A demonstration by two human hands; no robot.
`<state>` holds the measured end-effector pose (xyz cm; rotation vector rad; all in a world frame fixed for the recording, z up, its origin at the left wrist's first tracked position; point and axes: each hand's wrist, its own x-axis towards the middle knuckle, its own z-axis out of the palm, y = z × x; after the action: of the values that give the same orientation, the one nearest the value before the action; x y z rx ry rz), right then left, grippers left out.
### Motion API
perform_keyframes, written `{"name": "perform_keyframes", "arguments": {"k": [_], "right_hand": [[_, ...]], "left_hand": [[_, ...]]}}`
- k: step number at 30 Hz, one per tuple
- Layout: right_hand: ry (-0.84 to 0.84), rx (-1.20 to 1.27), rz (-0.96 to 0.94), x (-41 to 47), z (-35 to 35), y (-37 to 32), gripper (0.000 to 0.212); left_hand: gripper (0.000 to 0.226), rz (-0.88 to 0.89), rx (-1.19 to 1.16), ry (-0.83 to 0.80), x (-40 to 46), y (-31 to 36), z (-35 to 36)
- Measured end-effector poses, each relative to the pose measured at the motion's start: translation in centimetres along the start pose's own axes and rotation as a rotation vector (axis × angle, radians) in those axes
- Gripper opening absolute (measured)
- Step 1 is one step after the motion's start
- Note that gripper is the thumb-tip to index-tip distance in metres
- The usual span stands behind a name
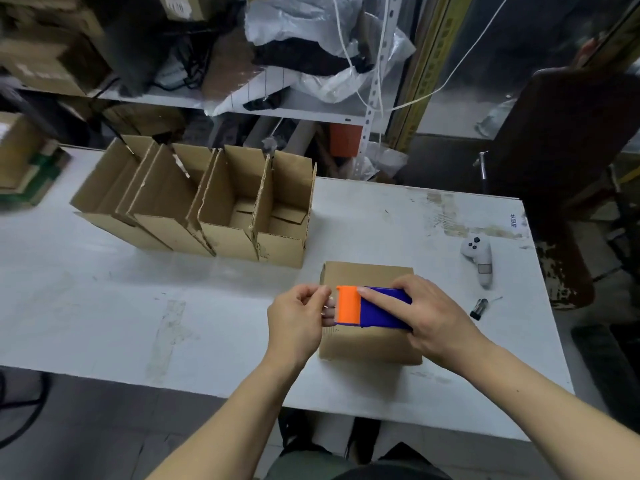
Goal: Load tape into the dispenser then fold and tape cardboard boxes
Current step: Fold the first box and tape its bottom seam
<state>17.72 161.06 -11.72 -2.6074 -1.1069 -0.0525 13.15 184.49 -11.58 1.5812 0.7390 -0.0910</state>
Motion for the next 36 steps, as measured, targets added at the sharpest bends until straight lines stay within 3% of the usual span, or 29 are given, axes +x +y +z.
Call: {"name": "perform_keyframes", "arguments": {"k": [5,12,16,24,26,28,31,33,36], "right_hand": [[-0.082,-0.042,0.051,-1.0,0.1,2.3,0.099],[-0.033,-0.087,0.027,-0.7,-0.3,2.9,0.088],[-0.008,-0.135,0.037,0.0,-0.4,1.6,0.068],[0.036,-0.061,0.055,-0.3,-1.0,2.2,0.089],[0.061,-0.131,0.039,0.1,-0.9,1.3,0.082],[0.054,-0.24,0.098,1.2,-0.4,-0.2,0.078],[-0.164,-0.364,0.31,2.6,-0.9,-0.8,0.06],[-0.231,-0.196,0.454,1.5,-2.1,1.0,0.056],[-0.192,0.263,0.684,-1.9,-3.3,4.9,0.069]], "left_hand": [[0.015,-0.017,-0.063,-0.026,0.9,-0.3,-0.4],[0.017,0.028,-0.066,-0.028,2.2,0.1,-1.0],[0.018,0.096,0.038,0.002,2.7,0.7,-1.3],[0.019,0.129,0.038,-0.002,2.7,2.2,-2.5],[0.022,0.283,0.184,0.035,1.8,2.3,-1.7],[0.027,0.622,0.487,0.061,0.3,2.3,-0.1],[0.032,0.862,0.779,0.072,-0.9,2.6,1.6],[0.027,0.823,0.715,0.148,-0.6,3.4,0.9],[0.022,0.451,0.438,0.032,-0.1,4.2,-0.5]]}}
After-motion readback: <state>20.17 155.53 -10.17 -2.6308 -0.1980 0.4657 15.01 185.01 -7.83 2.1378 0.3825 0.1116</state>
